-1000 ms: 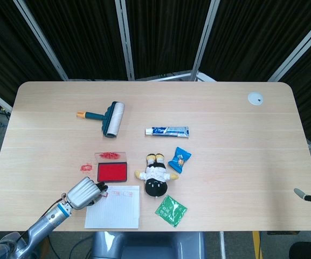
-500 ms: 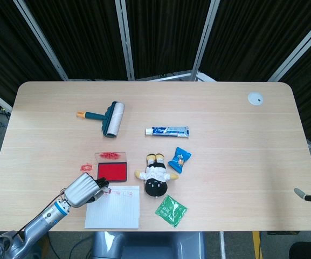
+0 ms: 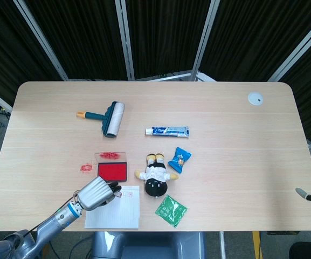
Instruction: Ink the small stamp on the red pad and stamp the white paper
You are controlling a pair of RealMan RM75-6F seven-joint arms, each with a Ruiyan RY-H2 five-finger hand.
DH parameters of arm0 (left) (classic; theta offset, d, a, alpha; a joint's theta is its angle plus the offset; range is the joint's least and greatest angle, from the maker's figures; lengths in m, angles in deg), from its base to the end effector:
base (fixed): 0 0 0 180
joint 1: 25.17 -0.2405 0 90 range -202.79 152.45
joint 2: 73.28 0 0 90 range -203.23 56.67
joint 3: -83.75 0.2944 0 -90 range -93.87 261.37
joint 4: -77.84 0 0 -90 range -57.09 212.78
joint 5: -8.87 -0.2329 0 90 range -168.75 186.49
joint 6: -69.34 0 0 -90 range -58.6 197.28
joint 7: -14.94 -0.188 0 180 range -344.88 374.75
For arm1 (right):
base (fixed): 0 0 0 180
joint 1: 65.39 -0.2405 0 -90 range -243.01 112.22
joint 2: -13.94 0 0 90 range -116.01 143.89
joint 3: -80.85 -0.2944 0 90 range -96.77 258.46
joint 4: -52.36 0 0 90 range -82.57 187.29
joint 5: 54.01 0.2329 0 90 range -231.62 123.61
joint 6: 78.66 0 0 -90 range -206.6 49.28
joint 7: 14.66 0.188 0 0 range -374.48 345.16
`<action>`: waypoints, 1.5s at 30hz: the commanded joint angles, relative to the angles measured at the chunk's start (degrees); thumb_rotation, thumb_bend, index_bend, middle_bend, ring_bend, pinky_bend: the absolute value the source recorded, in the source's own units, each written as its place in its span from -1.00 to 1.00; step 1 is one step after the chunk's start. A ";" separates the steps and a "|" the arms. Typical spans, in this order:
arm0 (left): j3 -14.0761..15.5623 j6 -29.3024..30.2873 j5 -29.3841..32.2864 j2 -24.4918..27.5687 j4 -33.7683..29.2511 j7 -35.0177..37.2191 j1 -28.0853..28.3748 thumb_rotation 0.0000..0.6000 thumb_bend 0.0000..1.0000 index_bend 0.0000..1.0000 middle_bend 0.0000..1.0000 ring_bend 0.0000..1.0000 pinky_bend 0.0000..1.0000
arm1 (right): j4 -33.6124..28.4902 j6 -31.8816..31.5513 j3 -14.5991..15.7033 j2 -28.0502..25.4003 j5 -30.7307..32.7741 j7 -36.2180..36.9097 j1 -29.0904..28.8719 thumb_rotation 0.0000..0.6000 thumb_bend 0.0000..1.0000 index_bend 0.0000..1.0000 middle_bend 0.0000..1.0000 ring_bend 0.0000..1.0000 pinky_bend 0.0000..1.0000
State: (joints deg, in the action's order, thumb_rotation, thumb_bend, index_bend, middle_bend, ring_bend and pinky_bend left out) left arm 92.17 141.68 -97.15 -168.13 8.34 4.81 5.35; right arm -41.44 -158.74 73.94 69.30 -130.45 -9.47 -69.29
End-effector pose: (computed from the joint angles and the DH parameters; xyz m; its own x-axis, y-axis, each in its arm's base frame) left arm -0.2124 0.2739 -0.0989 0.6083 0.0496 0.7921 0.5317 -0.7664 -0.3603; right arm -0.3868 -0.2378 0.2217 0.3998 -0.0006 0.9166 -0.9036 0.1674 0.3942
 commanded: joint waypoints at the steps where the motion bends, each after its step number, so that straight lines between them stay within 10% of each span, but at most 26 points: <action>1: 0.01 -1.15 0.04 -1.64 0.80 -0.48 0.40 1.00 -0.06 0.31 0.21 0.93 0.99 | 0.17 0.15 -0.04 0.06 0.18 0.02 -0.04 1.00 -1.00 -1.00 -1.00 -1.00 -1.00; 45: 1.88 -4.18 0.55 -8.94 8.46 -0.44 0.57 1.00 -0.06 0.32 0.21 0.93 0.99 | 0.63 1.03 -0.34 0.01 1.14 0.56 -0.18 1.00 -1.00 -1.00 -1.00 -1.00 -1.00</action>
State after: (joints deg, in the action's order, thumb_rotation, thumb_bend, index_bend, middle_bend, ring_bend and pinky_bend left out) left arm 94.06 137.53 -96.63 -177.05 16.78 4.35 5.91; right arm -40.82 -157.72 73.59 69.31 -129.31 -8.91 -69.47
